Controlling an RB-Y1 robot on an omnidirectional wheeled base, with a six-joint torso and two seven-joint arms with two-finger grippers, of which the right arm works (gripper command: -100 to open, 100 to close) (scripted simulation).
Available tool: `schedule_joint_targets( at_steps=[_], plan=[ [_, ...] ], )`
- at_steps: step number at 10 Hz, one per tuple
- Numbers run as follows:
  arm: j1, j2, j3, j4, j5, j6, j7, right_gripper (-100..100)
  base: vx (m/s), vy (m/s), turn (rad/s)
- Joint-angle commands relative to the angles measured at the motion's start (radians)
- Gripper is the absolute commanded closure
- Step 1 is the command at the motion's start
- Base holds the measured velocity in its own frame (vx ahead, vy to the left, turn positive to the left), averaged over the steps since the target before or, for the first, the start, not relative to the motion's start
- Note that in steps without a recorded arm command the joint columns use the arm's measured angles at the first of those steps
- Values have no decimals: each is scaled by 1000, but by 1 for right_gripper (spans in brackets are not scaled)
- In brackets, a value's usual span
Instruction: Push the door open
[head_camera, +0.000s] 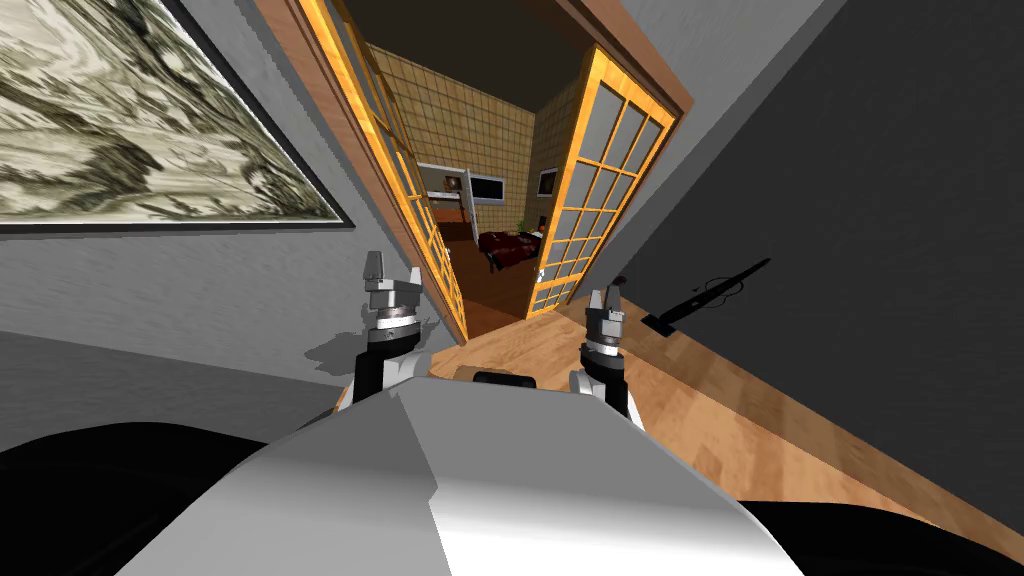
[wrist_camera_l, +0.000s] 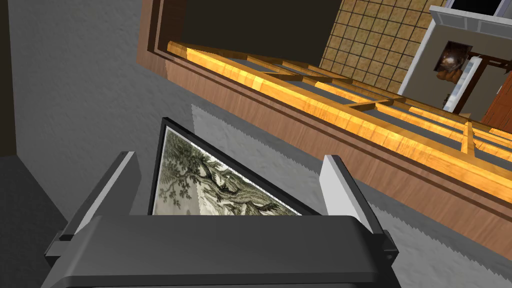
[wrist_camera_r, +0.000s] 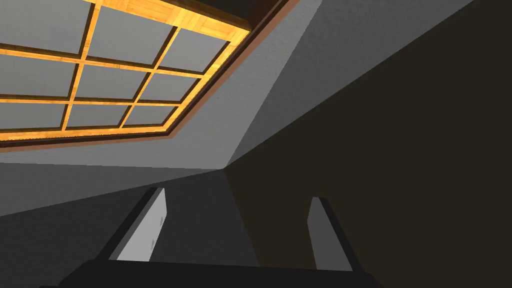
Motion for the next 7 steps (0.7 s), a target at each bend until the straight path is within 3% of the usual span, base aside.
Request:
schedule_joint_targets(
  at_steps=[1,7],
  plan=[
    [-6,-7,-7,32,12,-11,21,-100,58,-14,52],
    [-28,-28,-31,150,54,-52,98,-100,107,-32,50]
  ],
)
